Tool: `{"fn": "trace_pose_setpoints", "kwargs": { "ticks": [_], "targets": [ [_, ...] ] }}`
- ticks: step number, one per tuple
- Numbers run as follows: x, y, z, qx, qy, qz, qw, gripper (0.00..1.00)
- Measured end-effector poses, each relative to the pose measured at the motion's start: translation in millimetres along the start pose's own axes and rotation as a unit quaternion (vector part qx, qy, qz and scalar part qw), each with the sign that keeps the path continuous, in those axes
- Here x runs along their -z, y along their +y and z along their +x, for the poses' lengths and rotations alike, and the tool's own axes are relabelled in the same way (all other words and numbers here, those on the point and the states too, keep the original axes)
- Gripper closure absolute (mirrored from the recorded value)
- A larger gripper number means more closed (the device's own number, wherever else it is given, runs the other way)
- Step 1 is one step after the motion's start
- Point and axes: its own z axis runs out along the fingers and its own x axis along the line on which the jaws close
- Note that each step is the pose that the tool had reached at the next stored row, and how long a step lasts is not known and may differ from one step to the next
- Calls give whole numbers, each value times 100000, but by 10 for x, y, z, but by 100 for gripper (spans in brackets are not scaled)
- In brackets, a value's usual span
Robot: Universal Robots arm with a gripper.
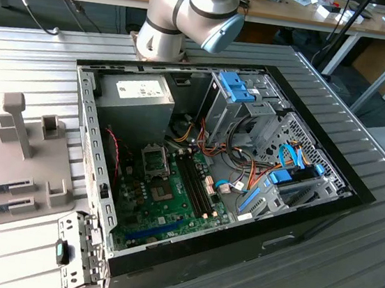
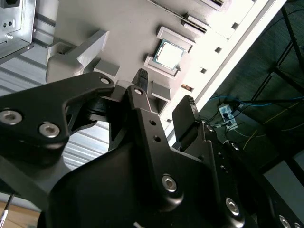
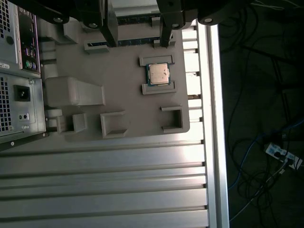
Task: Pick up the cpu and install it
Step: 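Pick up the cpu and move it towards the insertion slot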
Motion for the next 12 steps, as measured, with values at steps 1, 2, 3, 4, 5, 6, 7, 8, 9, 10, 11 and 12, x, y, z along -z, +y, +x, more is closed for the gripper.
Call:
{"fn": "trace_pose_setpoints", "kwargs": {
  "ticks": [1, 2, 3, 4, 5, 6, 7, 8, 9, 10, 11, 12],
  "targets": [
    [-6, 0, 0, -1, 2, 2, 100000, 52],
    [-9, 0, 0, 0, 10, 5, 100000, 52],
    [-14, -1, 1, -2, 13, 6, 100000, 52],
    [-18, -1, 1, -1, 12, 4, 100000, 52],
    [-21, -1, 1, -1, 16, 1, 100000, 52],
    [-23, -1, 1, -2, 13, 0, 100000, 52],
    [-26, -1, 1, -1, 10, 0, 100000, 52],
    [-28, -1, 1, 1, 11, 0, 100000, 52],
    [-30, -1, 1, -2, 10, 1, 100000, 52],
    [-31, -1, 1, -2, 10, 0, 100000, 52],
    [-34, -1, 1, -4, 10, -1, 100000, 52],
    [-37, -2, 1, -1, 11, 0, 100000, 52]
  ]
}}
